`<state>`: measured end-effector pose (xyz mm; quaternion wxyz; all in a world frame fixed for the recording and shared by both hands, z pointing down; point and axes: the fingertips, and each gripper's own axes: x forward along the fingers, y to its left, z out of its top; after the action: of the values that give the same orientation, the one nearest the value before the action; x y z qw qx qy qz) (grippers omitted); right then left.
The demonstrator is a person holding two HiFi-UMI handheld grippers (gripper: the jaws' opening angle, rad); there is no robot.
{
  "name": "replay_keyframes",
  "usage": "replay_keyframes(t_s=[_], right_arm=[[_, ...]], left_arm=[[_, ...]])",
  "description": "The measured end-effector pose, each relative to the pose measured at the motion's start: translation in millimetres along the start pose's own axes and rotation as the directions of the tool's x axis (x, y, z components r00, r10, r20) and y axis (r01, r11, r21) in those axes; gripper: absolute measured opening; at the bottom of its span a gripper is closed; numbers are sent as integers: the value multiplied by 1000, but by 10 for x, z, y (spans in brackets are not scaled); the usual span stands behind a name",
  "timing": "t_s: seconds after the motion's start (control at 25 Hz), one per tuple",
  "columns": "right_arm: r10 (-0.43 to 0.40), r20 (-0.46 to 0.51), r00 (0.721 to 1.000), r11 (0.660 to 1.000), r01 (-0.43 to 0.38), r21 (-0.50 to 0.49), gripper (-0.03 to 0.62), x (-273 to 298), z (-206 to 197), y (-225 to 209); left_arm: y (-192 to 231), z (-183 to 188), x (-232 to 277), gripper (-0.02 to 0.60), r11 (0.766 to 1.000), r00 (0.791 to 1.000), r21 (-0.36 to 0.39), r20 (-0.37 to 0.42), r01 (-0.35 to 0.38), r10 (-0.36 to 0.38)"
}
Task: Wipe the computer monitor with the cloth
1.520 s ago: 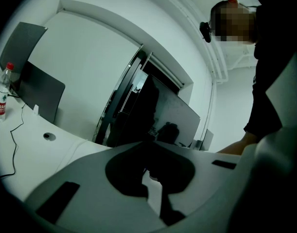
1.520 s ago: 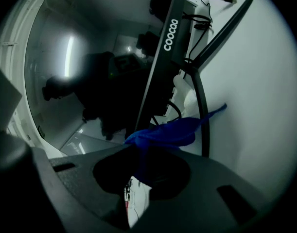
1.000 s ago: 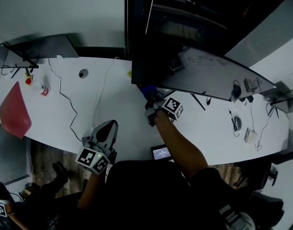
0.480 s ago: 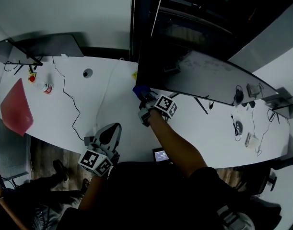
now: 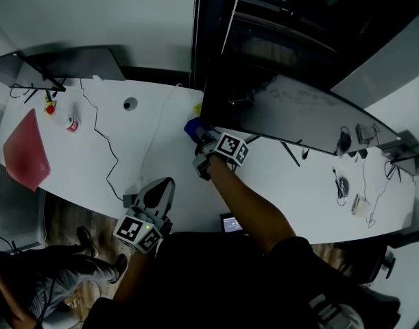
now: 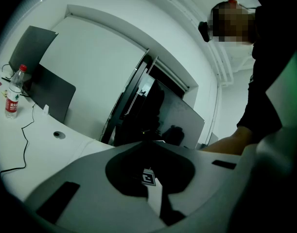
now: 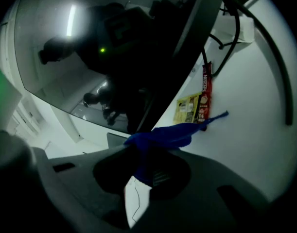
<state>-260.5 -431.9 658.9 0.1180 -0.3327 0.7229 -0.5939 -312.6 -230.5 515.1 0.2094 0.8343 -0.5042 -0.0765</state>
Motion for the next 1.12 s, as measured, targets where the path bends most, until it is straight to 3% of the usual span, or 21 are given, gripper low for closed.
replay_keyframes(t_s=[0.32,1.12], right_arm=[[-17,1,1000,998,17,-64,61,64,-44,107],[114,94,989,986,-102,-129,61,-49,224,948]], left_arm=[[18,1,-26,-6,1000,1000,4,12,-3,3],[-47,39,-76,-6,1000,1000,12,31,5,-6]])
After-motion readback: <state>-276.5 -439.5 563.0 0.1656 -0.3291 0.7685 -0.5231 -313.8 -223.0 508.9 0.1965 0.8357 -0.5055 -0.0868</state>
